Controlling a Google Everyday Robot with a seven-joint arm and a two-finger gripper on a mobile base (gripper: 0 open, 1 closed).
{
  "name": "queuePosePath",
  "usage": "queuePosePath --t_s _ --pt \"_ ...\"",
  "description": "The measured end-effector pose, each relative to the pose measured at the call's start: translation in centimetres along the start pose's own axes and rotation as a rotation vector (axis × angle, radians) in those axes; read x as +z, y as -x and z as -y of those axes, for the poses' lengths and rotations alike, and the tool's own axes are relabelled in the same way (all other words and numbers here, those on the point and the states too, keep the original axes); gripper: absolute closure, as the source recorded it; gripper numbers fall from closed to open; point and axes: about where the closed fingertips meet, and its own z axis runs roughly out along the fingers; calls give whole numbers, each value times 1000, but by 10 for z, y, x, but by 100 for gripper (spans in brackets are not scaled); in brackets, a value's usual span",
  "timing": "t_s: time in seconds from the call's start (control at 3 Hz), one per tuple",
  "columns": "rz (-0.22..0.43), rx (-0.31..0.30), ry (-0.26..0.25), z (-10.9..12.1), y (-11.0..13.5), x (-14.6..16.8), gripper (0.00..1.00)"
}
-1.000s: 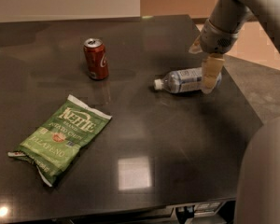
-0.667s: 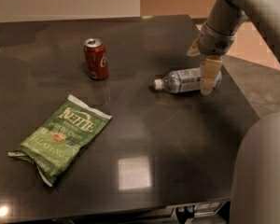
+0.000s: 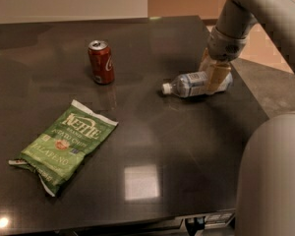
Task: Move blue plastic bottle near coke can
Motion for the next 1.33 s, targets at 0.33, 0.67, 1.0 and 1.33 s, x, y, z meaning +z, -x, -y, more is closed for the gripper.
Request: queuePosePath --t_s 0.33,0.67,1.0,1.33 --pt "-2 5 -1 1 6 -2 64" --pt "17 -8 -14 3 31 -14 88" --pt "38 -28 -24 8 58 -22 100" --pt "59 -59 -24 12 87 -24 100"
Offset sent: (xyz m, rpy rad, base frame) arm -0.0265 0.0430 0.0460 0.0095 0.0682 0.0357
